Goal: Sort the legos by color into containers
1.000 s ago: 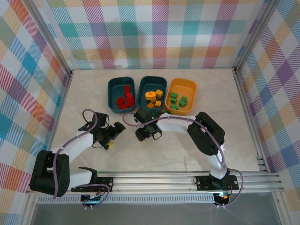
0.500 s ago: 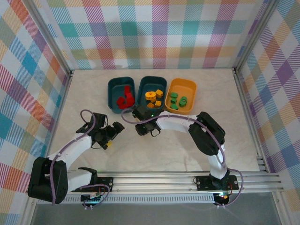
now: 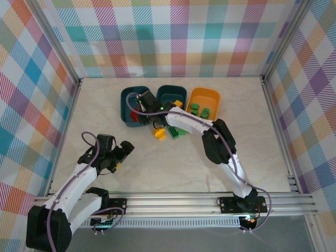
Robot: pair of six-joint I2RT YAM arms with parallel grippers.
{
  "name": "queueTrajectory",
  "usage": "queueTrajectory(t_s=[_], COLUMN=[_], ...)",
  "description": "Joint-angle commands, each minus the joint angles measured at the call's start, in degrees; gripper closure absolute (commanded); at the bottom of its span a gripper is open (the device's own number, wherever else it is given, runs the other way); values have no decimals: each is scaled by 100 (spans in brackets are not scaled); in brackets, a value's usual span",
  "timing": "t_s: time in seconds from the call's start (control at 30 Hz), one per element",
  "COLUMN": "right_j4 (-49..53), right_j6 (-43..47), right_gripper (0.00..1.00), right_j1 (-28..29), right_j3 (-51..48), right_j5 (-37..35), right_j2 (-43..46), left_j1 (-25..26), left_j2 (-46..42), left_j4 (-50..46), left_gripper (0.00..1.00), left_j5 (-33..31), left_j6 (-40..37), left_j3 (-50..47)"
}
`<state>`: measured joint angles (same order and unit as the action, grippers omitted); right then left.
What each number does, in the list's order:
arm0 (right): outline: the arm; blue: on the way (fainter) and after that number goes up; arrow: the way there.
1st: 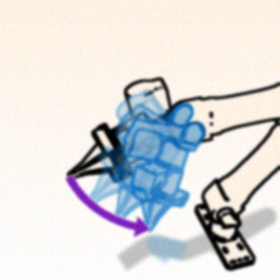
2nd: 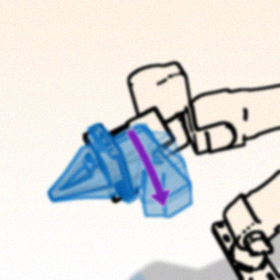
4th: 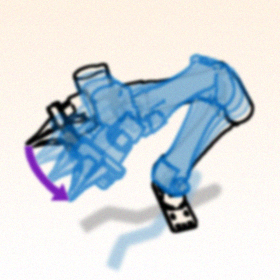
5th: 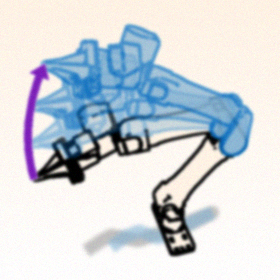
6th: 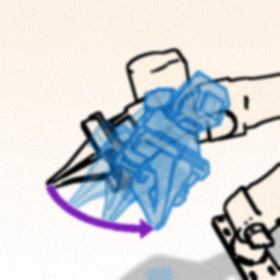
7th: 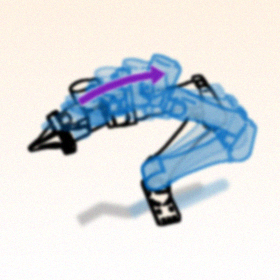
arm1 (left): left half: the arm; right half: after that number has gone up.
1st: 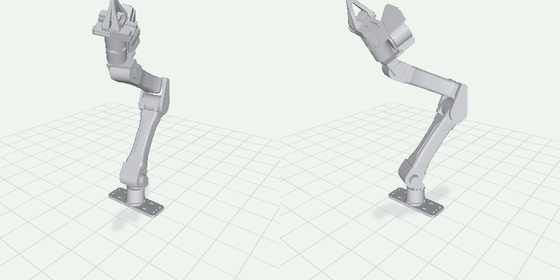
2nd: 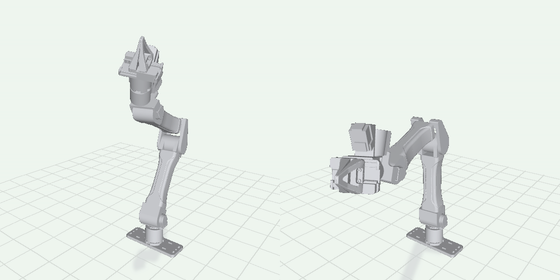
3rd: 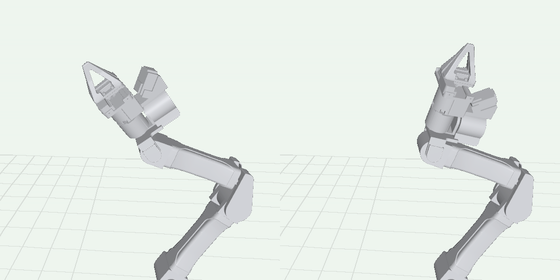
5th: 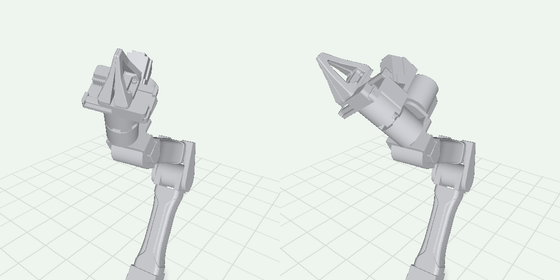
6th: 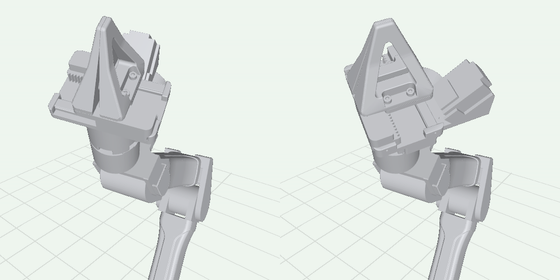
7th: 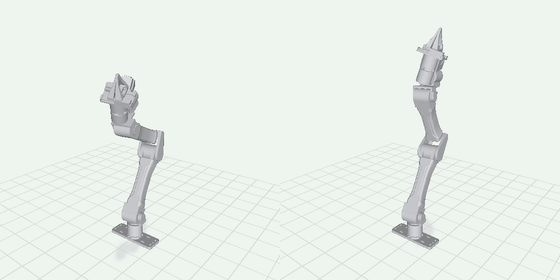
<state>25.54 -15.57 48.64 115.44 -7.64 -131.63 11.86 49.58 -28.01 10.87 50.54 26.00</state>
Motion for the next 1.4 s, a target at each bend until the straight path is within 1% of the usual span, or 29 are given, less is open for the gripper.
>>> queueTrajectory(t_s=[0.0,0.03,0.07,0.1,0.13,0.17,0.2,0.27,0.37,0.47,0.57,0.67,0.73,0.83,0.97,1.17,1.37], right_j4=[502,598,713,888,1039,1132,1154,1020,544,377,170,138,103,118,123,254,354], right_j6=[-21,-22,-13,-7,8,23,33,58,141,136,34,-101,-130,-130,-141,-102,-76], right_gripper=[66,64,60,51,45,42,36,33,33,35,36,35,34,31,28,23,22], right_j1=[-132,-156,-172,-180,-180,-180,-180,-149,-97,-52,-39,-9,26,58,58,58,57], right_j3=[871,1127,1360,1650,1903,2038,2049,1716,677,-458,-1670,-2385,-2675,-2864,-2870,-2447,-2092], right_j5=[146,180,212,217,202,198,196,75,-50,-252,-302,-239,-208,-114,-103,-251,-342], right_j2=[-463,-599,-705,-845,-939,-969,-913,-590,119,785,1408,1766,1879,1846,1651,1143,815], left_j1=[-36,-36,-40,-41,-45,-41,-39,-42,-35,-37,-41,-38,-34,-26,23,62,62], left_j2=[-303,-366,-393,-414,-422,-410,-391,-338,-257,-182,-118,10,143,395,790,1066,1041], left_j4=[-275,-284,-293,-288,-262,-239,-194,-123,-27,29,132,303,442,753,1051,987,889], left_gripper=[0,0,0,0,0,0,0,0,0,0,0,0,0,0,0,0,0], left_j5=[1,11,19,34,58,80,115,177,202,205,218,269,355,588,834,882,811], left_j6=[-60,-70,-80,-101,-114,-123,-124,-141,-162,-176,-188,-187,-170,-96,-35,-153,-207], left_j3=[-103,-111,-120,-134,-146,-155,-165,-151,-135,-121,-152,-165,-139,-130,-35,220,301])
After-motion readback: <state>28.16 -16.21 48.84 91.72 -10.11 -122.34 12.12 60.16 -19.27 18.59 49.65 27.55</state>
